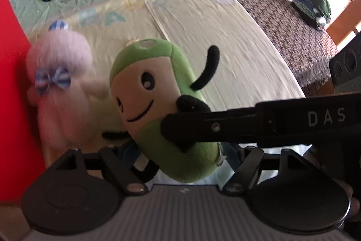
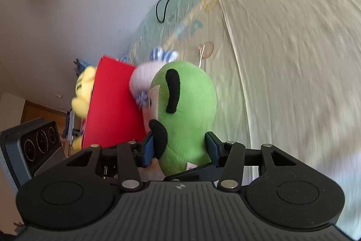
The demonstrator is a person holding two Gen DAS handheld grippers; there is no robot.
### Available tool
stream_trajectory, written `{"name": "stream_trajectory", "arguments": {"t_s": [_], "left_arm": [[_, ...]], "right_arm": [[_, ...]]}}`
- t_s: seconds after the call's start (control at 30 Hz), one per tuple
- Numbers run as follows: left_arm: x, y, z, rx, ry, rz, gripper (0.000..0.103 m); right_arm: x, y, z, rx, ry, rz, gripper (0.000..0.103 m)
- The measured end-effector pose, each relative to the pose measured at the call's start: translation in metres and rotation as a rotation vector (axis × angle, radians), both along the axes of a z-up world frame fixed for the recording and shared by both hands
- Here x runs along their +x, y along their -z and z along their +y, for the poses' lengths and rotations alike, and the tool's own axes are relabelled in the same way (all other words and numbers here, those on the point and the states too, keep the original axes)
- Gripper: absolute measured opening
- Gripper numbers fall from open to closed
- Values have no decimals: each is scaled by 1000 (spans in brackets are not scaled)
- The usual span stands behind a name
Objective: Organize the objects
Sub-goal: 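Lift the green pear plush in the right tool off the bed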
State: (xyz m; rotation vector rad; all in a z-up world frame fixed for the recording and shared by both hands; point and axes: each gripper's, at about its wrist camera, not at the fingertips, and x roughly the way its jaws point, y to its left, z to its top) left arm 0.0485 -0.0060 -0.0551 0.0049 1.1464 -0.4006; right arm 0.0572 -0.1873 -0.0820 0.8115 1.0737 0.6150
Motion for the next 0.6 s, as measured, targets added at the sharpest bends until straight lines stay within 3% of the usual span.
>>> {"name": "stream_trajectory", "arguments": {"t_s": [0.23,0.6], "left_arm": [[-32,1,6,-7,25,19,74],[-62,3,37,-24,-29,41,74]], "right_arm": [[-27,-1,8,-5,-48,22,53],[-46,-5,42,-14,-166,37,58]]}}
